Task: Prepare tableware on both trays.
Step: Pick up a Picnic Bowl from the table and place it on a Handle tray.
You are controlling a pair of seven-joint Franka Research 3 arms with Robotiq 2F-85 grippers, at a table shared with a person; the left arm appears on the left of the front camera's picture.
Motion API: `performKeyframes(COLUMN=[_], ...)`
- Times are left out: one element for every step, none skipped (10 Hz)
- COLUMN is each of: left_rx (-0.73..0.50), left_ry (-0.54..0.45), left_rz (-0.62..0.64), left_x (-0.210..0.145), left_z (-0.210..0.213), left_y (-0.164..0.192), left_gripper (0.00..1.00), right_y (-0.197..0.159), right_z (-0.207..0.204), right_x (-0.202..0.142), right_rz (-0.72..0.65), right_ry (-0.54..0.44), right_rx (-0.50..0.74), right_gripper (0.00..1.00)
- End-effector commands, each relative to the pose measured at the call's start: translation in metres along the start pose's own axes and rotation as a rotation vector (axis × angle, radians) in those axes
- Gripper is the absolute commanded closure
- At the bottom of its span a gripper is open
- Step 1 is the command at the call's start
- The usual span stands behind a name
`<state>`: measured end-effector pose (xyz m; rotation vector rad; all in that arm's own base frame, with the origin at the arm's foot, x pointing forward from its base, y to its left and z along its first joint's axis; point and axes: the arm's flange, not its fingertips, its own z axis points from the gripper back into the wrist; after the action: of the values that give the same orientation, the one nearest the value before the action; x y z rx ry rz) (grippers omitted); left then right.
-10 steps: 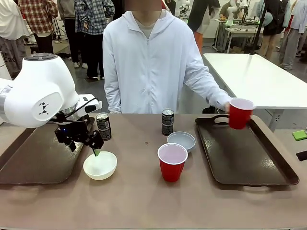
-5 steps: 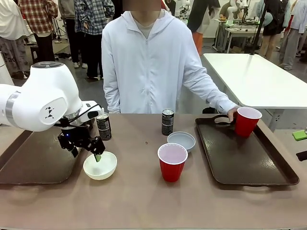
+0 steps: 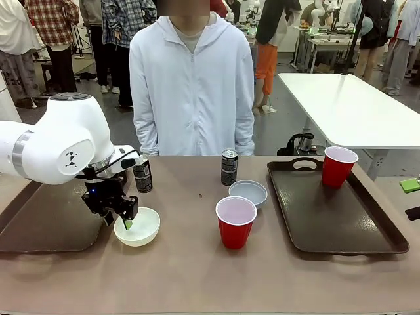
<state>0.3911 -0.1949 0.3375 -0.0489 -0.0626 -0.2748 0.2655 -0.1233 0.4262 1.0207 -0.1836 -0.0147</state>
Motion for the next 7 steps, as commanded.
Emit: performKeyframes(left_rx=[0.017,0.011,0.010,0.013,0.016,0.043,0.055], left_ry=[-0.012,-0.007,-0.006,-0.007,-0.005,0.002,0.006], left_rz=[-0.018,-0.021,-0.017,-0.011,-0.008,-0.003,0.003], left_x=[0.0029,0.0022,0.0023,0.0022,0.0022,0.0016,0.0017], left_z=[0.0002,-0.0001,0.0002,0.0004,0.0007,0.0004,0.0008], left_y=[0.0008,0.0008,0.0010,0.0008,0.0007,0.0006,0.0000], left_gripper=[0.66,1.00,1.00,1.00,1.00,0.90,0.90], right_y=[-0.0002,-0.0002,-0.0002,-0.0002,-0.0002,-0.0002,-0.0002], right_z=[-0.0004,-0.0004,-0.0004,-0.0004,-0.0004,-0.0004,-0.0004], right_x=[0.0010,0.0010,0.0010,0.0010,0.0010,0.0010,0.0010], right_rz=[0.001,0.001,0.001,0.001,0.001,0.001,0.001], right_ry=[-0.006,-0.006,-0.006,-0.006,-0.006,-0.006,-0.006], right_rx=[0.016,0.016,0.016,0.016,0.016,0.016,0.016], right_gripper=[0.00,0.00,0.00,0.00,0.00,0.00,0.00])
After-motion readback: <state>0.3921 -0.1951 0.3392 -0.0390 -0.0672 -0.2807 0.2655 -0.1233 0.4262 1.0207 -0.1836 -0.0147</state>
